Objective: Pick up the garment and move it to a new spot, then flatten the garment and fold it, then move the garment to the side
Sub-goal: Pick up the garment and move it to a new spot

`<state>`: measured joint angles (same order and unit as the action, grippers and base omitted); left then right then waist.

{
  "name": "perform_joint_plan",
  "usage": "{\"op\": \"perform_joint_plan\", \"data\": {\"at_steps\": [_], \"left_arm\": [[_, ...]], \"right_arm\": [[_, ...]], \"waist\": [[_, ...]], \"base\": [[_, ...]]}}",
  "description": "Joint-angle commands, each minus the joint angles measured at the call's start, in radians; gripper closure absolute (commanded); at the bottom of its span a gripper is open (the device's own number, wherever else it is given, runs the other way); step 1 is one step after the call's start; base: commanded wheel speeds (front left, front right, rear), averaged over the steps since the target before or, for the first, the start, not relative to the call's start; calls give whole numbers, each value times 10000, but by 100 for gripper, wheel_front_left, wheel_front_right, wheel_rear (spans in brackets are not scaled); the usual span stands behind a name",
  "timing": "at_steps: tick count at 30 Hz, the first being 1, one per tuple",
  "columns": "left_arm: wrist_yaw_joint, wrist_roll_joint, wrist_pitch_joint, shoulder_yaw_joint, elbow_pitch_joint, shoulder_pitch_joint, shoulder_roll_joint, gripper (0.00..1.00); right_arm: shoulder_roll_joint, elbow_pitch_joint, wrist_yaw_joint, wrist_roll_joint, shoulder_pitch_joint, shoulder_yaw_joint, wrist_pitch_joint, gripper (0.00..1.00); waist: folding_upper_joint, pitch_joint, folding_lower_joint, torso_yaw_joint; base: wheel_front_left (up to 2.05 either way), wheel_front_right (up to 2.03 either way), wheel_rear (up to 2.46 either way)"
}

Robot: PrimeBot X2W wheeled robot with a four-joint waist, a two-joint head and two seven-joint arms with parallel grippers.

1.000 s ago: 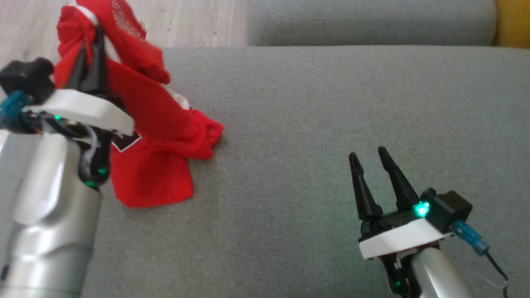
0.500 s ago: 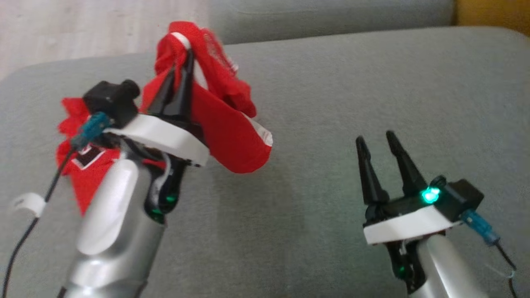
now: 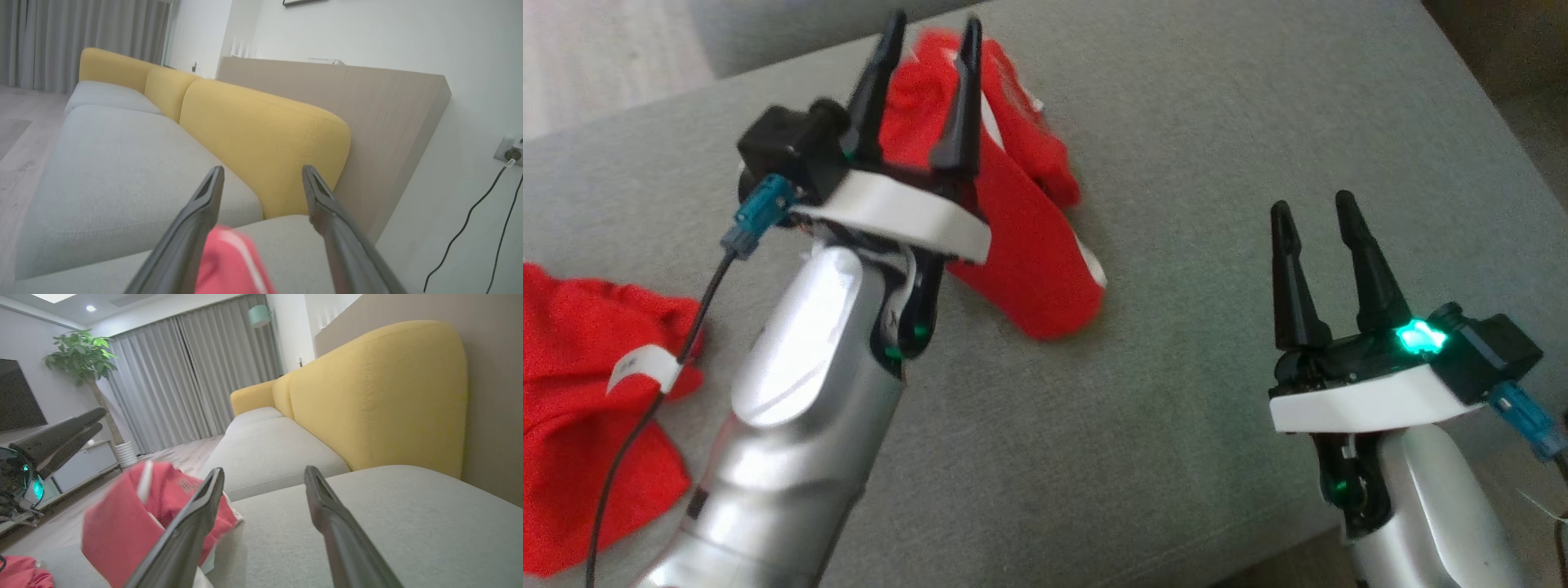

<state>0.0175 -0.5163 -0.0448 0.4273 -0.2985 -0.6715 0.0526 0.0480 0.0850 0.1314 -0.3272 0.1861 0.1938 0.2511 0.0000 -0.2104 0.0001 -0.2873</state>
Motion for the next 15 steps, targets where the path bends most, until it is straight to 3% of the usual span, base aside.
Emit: {"op": "perform_joint_plan", "data": {"at_steps": [1, 9, 15], "left_arm": [[126, 166, -567, -357, -3, -659, 99, 0], [-65, 78, -1587, -829, -904, -371, 625, 0], [-402, 448, -2006, -911, -753, 1004, 1663, 0]], "right_arm": [[22, -396, -7, -36, 323, 125, 107, 0], [22, -296, -7, 149, 139, -43, 107, 0], [22, 51, -7, 490, -109, -144, 107, 0]], "waist": [[0, -318, -1, -382], [0, -30, -1, 586], [0, 482, -1, 1844]], "base": [[0, 0, 0], [0, 0, 0], [0, 0, 0]]}}
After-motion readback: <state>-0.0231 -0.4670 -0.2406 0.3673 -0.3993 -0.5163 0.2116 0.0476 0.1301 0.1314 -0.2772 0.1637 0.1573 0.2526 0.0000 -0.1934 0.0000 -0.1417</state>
